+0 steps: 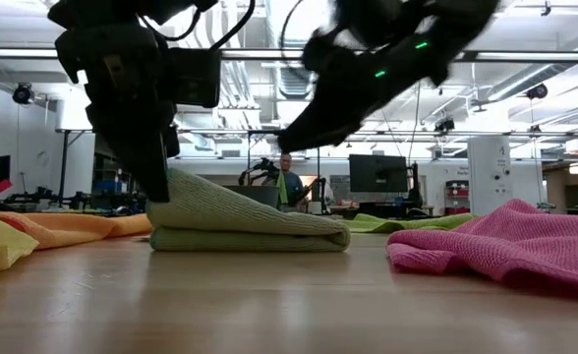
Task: Fold microfiber towels
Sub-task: Fold the blue towel
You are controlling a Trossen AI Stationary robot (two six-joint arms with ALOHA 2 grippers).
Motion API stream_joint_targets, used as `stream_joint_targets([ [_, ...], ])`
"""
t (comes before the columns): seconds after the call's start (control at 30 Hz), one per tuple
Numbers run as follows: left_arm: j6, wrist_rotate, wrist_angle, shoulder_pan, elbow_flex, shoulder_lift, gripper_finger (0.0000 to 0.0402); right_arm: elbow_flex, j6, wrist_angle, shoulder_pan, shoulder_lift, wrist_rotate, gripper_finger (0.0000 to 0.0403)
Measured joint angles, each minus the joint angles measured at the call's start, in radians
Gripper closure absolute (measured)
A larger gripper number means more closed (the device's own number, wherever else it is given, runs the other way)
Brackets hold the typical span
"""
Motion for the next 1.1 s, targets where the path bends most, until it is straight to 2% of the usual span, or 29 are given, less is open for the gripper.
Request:
stream_joint_targets([
  [0.23,-0.002,0.0,0.001,-0.001,-0.002,0.0,0.0401,0.233,-0.131,-0.199,-0.103,0.183,-0.096,0.0238],
  [0.43,-0.002,-0.001,0.0,-0.001,-0.003,0.0,0.0401,0.329,-0.156,-0.241,-0.153,0.287,-0.17,0.0243],
  [0.67,-0.001,-0.001,0.001,-0.002,-0.004,0.0,0.0402,0.362,-0.182,-0.246,-0.17,0.359,-0.172,0.0246],
  [1.1,0.0,-0.001,0.001,-0.002,-0.004,0.0,0.0402,0.344,-0.188,-0.233,-0.196,0.367,-0.17,0.0247],
])
